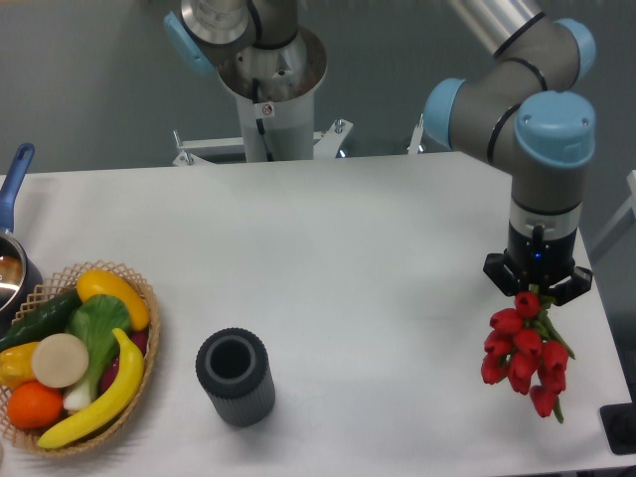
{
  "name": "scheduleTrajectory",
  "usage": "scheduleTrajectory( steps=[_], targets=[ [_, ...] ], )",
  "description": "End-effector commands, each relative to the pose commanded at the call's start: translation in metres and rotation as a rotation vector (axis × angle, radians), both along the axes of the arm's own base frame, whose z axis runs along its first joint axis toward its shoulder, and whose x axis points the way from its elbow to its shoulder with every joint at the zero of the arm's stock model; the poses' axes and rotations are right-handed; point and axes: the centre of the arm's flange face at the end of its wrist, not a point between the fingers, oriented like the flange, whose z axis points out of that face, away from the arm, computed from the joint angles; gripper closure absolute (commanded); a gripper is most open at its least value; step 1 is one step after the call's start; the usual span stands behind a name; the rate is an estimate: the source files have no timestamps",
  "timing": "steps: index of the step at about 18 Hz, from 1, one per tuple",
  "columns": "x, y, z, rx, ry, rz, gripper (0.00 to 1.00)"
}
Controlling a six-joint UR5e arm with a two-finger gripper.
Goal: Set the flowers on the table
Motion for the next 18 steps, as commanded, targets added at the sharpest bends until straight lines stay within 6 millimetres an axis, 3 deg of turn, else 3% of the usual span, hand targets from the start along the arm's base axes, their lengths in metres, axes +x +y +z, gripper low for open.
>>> scheduleTrajectory(
  steps=[6, 9, 12, 13, 16, 18],
  targets=[
    [0.018, 0.024, -0.018, -0.014, -0.028, -0.035, 0.97],
    [0.034, 0.036, -0.037, -0.03, -0.06, -0.053, 0.92],
    [0.048, 0.046, -0.054, -0.045, -0.088, -0.074, 0.79],
    [0.05, 0.046, -0.057, -0.046, -0.095, -0.072, 0.69],
    [0.057, 0.053, -0.062, -0.029, -0.107, -0.03, 0.0],
    [0.058, 0.053, -0.059, -0.026, -0.106, -0.007, 0.0]
  ],
)
